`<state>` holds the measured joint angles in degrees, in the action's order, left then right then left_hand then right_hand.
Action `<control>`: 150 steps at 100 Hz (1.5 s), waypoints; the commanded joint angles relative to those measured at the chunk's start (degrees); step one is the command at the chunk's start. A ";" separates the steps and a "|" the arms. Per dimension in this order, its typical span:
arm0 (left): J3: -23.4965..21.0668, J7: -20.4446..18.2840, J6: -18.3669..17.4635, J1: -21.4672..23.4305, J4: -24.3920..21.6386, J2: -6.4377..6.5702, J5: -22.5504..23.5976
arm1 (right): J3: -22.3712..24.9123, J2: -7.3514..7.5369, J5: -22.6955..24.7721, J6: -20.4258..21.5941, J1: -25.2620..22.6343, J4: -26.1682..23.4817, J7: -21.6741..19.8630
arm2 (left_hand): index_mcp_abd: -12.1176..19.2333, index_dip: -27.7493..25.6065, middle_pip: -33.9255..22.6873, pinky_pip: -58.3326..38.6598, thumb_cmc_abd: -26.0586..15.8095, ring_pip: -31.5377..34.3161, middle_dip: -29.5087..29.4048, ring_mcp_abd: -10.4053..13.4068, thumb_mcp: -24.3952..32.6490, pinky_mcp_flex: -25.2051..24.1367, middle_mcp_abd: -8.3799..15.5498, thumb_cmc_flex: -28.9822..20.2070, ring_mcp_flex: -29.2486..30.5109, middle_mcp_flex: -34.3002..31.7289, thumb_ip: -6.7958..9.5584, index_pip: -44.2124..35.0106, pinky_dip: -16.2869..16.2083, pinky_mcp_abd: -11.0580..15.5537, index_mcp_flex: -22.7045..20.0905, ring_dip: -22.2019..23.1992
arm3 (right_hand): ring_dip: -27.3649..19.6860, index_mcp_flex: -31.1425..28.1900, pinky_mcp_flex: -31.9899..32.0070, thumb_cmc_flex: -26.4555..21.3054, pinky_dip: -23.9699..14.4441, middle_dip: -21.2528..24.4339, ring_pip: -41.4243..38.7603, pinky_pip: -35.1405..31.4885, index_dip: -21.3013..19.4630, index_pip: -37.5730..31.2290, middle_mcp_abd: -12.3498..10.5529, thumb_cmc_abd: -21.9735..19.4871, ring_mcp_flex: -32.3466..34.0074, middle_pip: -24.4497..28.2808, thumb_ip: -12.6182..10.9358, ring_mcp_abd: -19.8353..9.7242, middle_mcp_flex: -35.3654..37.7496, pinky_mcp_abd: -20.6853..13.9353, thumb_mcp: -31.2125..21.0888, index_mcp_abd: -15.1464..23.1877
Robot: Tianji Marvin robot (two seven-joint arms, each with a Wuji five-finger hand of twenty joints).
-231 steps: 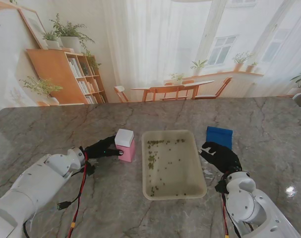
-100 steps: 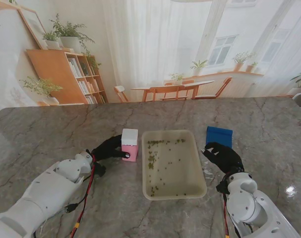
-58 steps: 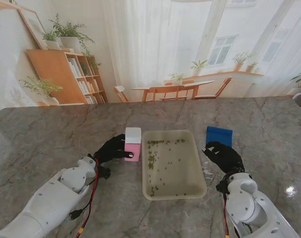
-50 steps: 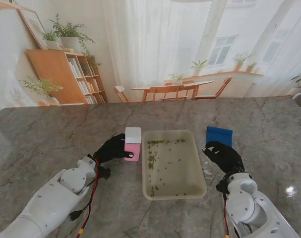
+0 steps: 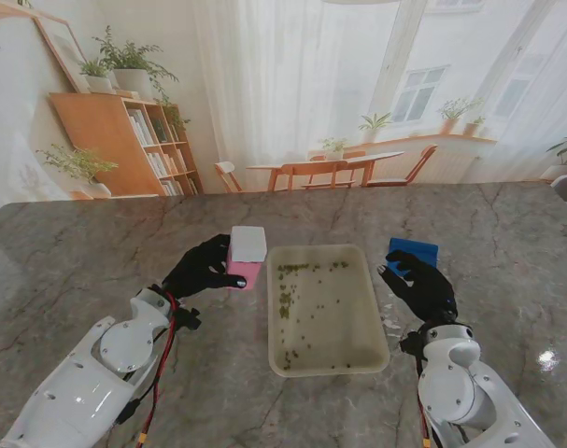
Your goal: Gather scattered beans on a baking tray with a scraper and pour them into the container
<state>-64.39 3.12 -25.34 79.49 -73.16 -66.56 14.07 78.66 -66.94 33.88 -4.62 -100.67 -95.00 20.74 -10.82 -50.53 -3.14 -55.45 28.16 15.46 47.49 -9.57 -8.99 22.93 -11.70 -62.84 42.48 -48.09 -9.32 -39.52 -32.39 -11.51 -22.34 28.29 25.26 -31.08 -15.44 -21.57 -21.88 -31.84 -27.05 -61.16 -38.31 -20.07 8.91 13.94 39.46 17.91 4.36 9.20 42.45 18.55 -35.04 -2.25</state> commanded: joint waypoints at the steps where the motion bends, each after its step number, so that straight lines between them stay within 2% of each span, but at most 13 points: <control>1: 0.50 0.06 0.06 -0.06 -1.90 0.23 1.18 | -0.69 -0.33 0.29 1.33 0.18 -1.98 -0.71 | 4.83 -4.49 -8.61 -1.86 -11.60 5.66 6.83 1.29 10.03 -0.22 8.60 -10.96 4.36 -8.88 6.62 -21.09 -1.80 -0.94 -4.65 2.18 | 0.72 2.51 0.00 0.89 -0.93 -0.69 -0.80 -1.24 1.34 1.35 -0.21 0.07 -0.54 0.74 0.45 -0.04 -2.05 0.13 0.59 -0.23; 14: 1.79 0.12 0.50 -0.07 -4.35 0.93 6.06 | -1.70 -0.09 0.61 4.12 0.96 -3.74 -1.38 | 4.75 -4.89 -9.27 -1.94 -11.61 6.49 8.20 1.46 9.48 0.05 8.88 -10.60 4.88 -9.70 6.68 -21.18 -2.20 -1.14 -4.96 3.01 | 0.30 6.69 2.71 2.33 -0.43 0.10 0.47 0.55 1.72 3.42 -0.35 0.30 -3.48 -1.04 0.67 0.24 -7.00 -0.50 0.70 -0.76; 23: 3.16 1.00 0.71 -0.46 -4.66 0.79 7.04 | -2.38 0.36 0.62 6.40 1.81 -4.82 -3.57 | 4.95 -5.04 -9.32 -1.85 -11.53 6.63 8.60 1.44 9.35 0.07 8.90 -10.59 5.05 -9.97 6.77 -21.10 -2.36 -1.27 -5.13 3.33 | -0.56 9.59 5.47 3.90 0.34 0.97 2.76 3.27 2.05 5.25 -0.08 0.14 -6.60 -2.63 0.90 0.70 -10.20 -0.71 1.38 -1.61; 37: 4.54 2.10 1.75 -0.73 -5.16 0.50 7.66 | -3.93 1.23 0.41 10.36 3.84 -5.40 -7.85 | 4.66 -5.11 -9.34 -1.77 -11.31 6.75 9.08 1.11 9.25 0.02 8.69 -10.61 5.24 -10.33 6.90 -20.88 -2.66 -1.63 -5.54 3.75 | -2.45 14.27 9.60 6.15 1.62 2.64 7.47 8.64 2.55 8.56 1.67 -0.32 -11.84 -5.63 1.20 1.84 -14.96 -1.67 3.02 -4.53; 50: 5.01 2.47 3.36 -0.46 -5.96 0.49 8.46 | -6.16 2.03 0.89 13.99 6.11 -5.01 -11.19 | 4.21 -5.20 -9.54 -1.96 -11.10 7.09 9.79 0.83 9.32 -0.13 8.46 -10.67 5.34 -10.68 7.06 -20.65 -3.22 -2.13 -5.88 4.33 | -3.77 18.43 12.12 8.38 2.40 3.59 10.63 12.69 2.69 11.60 4.58 -0.37 -16.63 -7.91 1.44 3.29 -19.69 -2.28 4.10 -7.93; 61: 5.04 2.53 3.78 0.01 -6.45 0.52 8.62 | -7.81 2.92 3.33 17.55 8.38 -4.29 -13.84 | 4.09 -5.26 -9.66 -2.06 -10.90 7.35 10.28 0.79 9.37 -0.31 8.39 -10.65 5.35 -10.89 7.14 -20.61 -3.59 -2.25 -6.12 4.73 | -4.10 22.99 13.32 11.03 2.37 3.42 11.49 14.56 1.11 12.85 5.46 -0.49 -19.13 -8.47 1.79 3.74 -23.27 -2.91 4.22 -8.01; 73: 4.52 1.96 3.80 0.84 -7.46 0.85 9.32 | -9.32 3.65 5.36 20.38 10.67 -4.10 -16.27 | 4.37 -5.20 -9.49 -2.14 -10.75 7.50 10.52 0.91 9.42 -0.17 8.60 -10.51 5.42 -11.06 7.16 -20.54 -4.01 -2.08 -6.32 5.10 | -4.33 24.83 14.11 13.75 2.46 3.39 11.86 15.24 0.22 13.44 6.27 -0.75 -20.65 -8.76 2.08 4.23 -25.00 -2.87 4.80 -9.06; 100: 3.61 1.11 3.07 2.07 -8.67 1.19 9.27 | -12.48 4.79 8.18 23.98 15.97 -3.24 -20.77 | 5.14 -4.45 -9.00 -1.83 -10.38 7.23 10.73 1.18 9.64 0.03 8.94 -10.31 5.76 -11.58 7.20 -20.64 -4.44 -1.94 -6.76 5.36 | -4.83 24.76 14.30 14.84 2.80 2.98 12.06 15.48 -1.02 16.02 7.53 0.43 -22.10 -8.39 2.34 5.10 -27.26 -2.13 3.08 -9.17; 118: 3.70 1.13 2.70 2.22 -8.95 1.19 9.22 | -14.27 5.47 9.63 25.93 19.25 -1.77 -23.55 | 5.39 -4.01 -8.71 -1.53 -10.31 7.00 10.85 1.39 9.78 0.24 9.12 -10.14 5.87 -11.67 7.15 -20.87 -4.56 -1.73 -6.69 5.44 | -3.26 23.89 8.88 14.09 0.65 1.25 7.99 8.87 -6.08 12.41 6.04 2.13 -17.26 -5.53 2.21 3.41 -24.20 -2.15 0.61 -9.12; 125: 3.89 1.08 2.43 2.14 -8.88 1.15 8.90 | -14.99 5.47 11.71 26.90 20.44 -0.49 -22.51 | 5.46 -3.81 -8.63 -1.44 -10.25 6.89 10.89 1.36 9.86 0.32 9.14 -10.11 5.94 -11.74 7.13 -21.00 -4.62 -1.65 -6.73 5.46 | -1.28 21.10 2.45 13.21 -3.75 -0.74 3.26 1.20 -7.08 9.81 2.90 3.67 -12.65 -2.43 2.04 0.17 -20.88 -5.07 -1.69 -8.44; 132: 4.09 1.06 2.23 2.07 -8.85 1.14 8.81 | -15.71 5.25 14.26 27.94 21.55 1.05 -19.09 | 5.51 -3.70 -8.54 -1.39 -10.24 6.83 10.90 1.50 9.92 0.42 9.18 -10.06 6.00 -11.77 7.11 -21.13 -4.68 -1.52 -6.75 5.49 | 0.25 15.27 -3.50 12.81 -6.99 -2.63 -2.42 -4.20 -7.04 5.86 -0.37 7.22 -7.16 2.34 2.30 -2.92 -15.49 -7.42 -7.69 -7.58; 141: 4.30 1.05 2.07 1.97 -8.80 1.12 8.74 | -16.02 5.33 15.83 29.23 22.42 1.82 -18.12 | 5.57 -3.58 -8.52 -1.25 -10.18 6.77 10.94 1.41 9.96 0.53 9.21 -10.02 6.03 -11.87 7.09 -21.22 -4.70 -1.61 -6.73 5.52 | 0.56 10.17 -9.02 12.06 -6.71 -3.23 -6.63 -6.98 -6.71 2.45 -3.29 10.64 -1.83 7.72 2.83 -5.93 -9.94 -10.52 -14.28 -4.76; 150: 4.42 1.03 2.01 1.92 -8.77 1.09 8.51 | -16.32 5.39 17.11 30.51 23.29 2.54 -17.27 | 5.64 -3.50 -8.43 -1.11 -10.22 6.72 10.93 1.49 10.04 0.53 9.28 -10.01 6.06 -11.80 7.08 -21.30 -4.72 -1.46 -6.73 5.54 | 0.54 6.34 -13.36 8.05 -4.86 -3.28 -9.10 -7.84 -7.14 -1.43 -5.56 13.61 2.82 12.11 2.95 -8.32 -5.35 -12.56 -19.81 -1.66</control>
<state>-60.19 4.20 -23.11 81.40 -81.79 -65.26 22.98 62.40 -61.61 50.64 25.21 -78.09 -92.55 4.43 -12.37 -50.43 -3.13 -55.79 28.17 18.19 52.00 -10.79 -11.02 23.03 -12.71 -62.60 44.24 -50.48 -9.30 -42.04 -35.36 -12.97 -22.79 32.29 25.24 -23.13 -26.38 -11.75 -27.56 -34.41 -34.24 -67.25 -44.22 -19.39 5.51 25.70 40.03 27.25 5.01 3.28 35.12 9.01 -51.61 -6.00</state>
